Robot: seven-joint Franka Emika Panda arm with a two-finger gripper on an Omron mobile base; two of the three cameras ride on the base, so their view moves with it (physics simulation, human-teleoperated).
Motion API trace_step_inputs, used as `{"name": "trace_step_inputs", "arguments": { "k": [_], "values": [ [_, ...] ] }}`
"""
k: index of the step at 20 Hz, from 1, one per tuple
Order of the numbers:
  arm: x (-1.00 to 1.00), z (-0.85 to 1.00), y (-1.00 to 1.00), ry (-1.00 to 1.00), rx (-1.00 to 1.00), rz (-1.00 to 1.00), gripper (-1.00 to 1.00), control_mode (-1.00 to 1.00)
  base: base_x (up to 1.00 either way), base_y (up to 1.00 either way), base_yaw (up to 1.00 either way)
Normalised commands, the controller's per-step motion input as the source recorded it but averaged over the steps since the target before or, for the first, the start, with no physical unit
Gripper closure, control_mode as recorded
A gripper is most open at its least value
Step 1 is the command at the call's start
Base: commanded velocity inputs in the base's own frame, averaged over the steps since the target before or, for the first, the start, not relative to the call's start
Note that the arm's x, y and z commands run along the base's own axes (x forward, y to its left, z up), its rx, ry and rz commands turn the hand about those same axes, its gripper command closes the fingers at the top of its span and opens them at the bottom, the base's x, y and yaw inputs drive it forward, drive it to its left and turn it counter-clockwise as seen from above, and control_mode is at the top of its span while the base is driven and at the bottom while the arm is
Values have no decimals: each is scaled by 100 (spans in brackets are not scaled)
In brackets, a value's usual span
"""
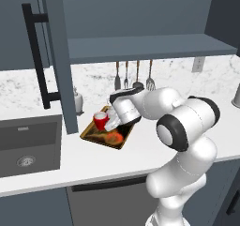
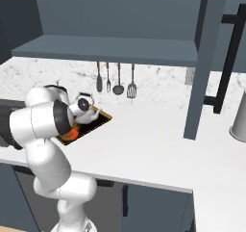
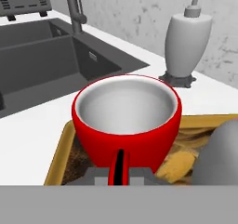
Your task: Pick the kettle from the counter and place it on the tray. Then pick the mug from the cabinet and place it on the tray. Then close the cabinet doors.
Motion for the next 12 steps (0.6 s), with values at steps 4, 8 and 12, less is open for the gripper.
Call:
{"name": "trace_step_inputs", "arguments": {
  "k": [4,8,12],
  "values": [
    [-2,-45,0,10,0,0,100,-100,0,0,0],
    [-24,-56,-11,14,0,0,100,-100,0,0,0],
    [-31,-58,-21,13,0,0,100,-100,0,0,0]
  ]
}}
